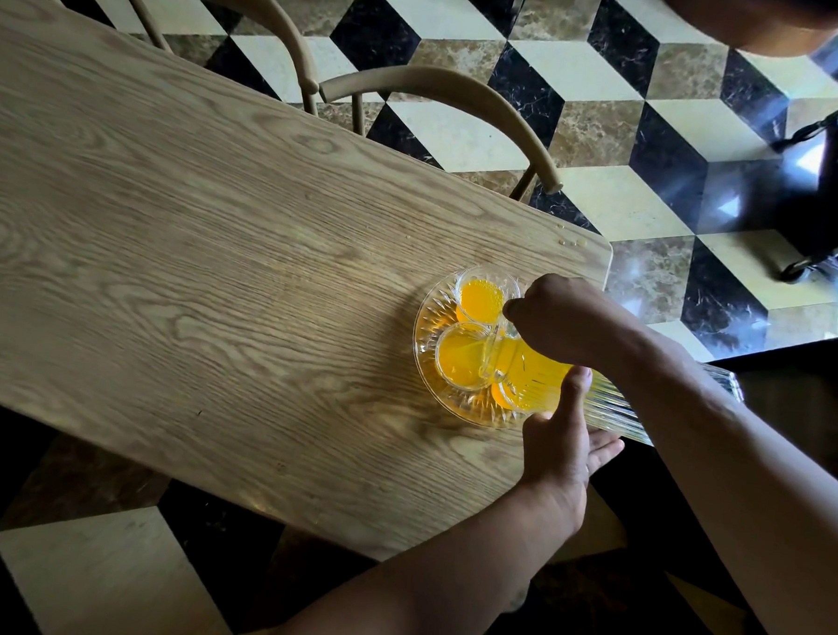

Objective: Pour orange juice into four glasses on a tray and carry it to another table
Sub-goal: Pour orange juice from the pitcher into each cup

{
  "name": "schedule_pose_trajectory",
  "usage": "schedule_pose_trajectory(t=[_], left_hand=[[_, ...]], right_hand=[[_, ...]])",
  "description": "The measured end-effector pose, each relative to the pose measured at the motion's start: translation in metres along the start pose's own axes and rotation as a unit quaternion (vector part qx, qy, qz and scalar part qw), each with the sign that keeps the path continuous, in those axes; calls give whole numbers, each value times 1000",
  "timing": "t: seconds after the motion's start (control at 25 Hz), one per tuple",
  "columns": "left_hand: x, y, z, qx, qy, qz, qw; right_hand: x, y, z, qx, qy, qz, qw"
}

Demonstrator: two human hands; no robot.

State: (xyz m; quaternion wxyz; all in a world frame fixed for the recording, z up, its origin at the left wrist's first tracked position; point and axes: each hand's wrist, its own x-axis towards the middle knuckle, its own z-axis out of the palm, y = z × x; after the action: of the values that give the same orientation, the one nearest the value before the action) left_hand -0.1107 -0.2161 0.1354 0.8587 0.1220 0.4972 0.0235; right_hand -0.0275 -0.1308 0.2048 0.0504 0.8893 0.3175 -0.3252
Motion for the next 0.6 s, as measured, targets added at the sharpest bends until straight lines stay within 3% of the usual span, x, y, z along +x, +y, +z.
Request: schedule_pose_trajectory(t=[0.6], left_hand=[[-1,3,3,-17,-1,6,1000]], right_hand=[[4,-6,-1,-16,14,6,1000]])
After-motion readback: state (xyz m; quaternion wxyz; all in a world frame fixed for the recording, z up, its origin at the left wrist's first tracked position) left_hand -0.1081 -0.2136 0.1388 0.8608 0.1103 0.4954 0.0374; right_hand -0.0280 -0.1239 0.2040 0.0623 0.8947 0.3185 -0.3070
